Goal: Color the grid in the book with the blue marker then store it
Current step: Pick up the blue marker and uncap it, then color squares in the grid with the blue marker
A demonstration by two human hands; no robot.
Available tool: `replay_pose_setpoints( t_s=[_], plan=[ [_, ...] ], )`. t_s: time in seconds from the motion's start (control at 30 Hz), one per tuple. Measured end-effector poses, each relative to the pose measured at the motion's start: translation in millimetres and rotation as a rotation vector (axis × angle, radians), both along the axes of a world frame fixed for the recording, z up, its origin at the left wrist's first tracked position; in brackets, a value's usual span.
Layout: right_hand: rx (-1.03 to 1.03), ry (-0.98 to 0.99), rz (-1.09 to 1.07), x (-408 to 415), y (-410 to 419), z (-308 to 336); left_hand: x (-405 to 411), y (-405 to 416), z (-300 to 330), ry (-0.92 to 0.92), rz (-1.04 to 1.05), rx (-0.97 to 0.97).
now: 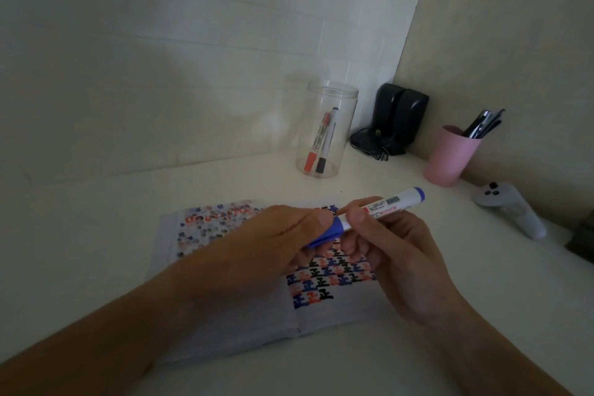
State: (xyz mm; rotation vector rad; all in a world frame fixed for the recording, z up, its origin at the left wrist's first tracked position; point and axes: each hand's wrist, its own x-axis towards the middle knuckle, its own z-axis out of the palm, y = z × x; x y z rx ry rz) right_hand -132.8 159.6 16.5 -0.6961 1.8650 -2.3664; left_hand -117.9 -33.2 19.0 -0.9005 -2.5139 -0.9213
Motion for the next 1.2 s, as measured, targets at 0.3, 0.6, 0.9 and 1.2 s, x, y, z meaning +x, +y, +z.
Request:
replay_pose_setpoints(
  t_s=[0.3, 0.6, 0.9, 1.2],
  plan=[
    [0.045, -0.002, -0.221, 3.8, -7.5, 0.4, -4.0, 6.3, 13.1, 0.299, 0.190, -0.403],
    [-0.014, -0.034, -0.142, 5.5, -9.9, 7.0, 0.7, 10.1, 21.9, 0.120, 0.072, -0.089],
    [-0.068, -0.126, -0.279, 1.2, -6.5, 13.7, -1.8, 6.9, 12.4, -0.017, 0.038, -0.118],
    [-0.020, -0.054, -0.288, -3.0, 25.3, 23.4, -13.3, -25.2, 3.3, 0.102, 0.114, -0.154]
  ],
)
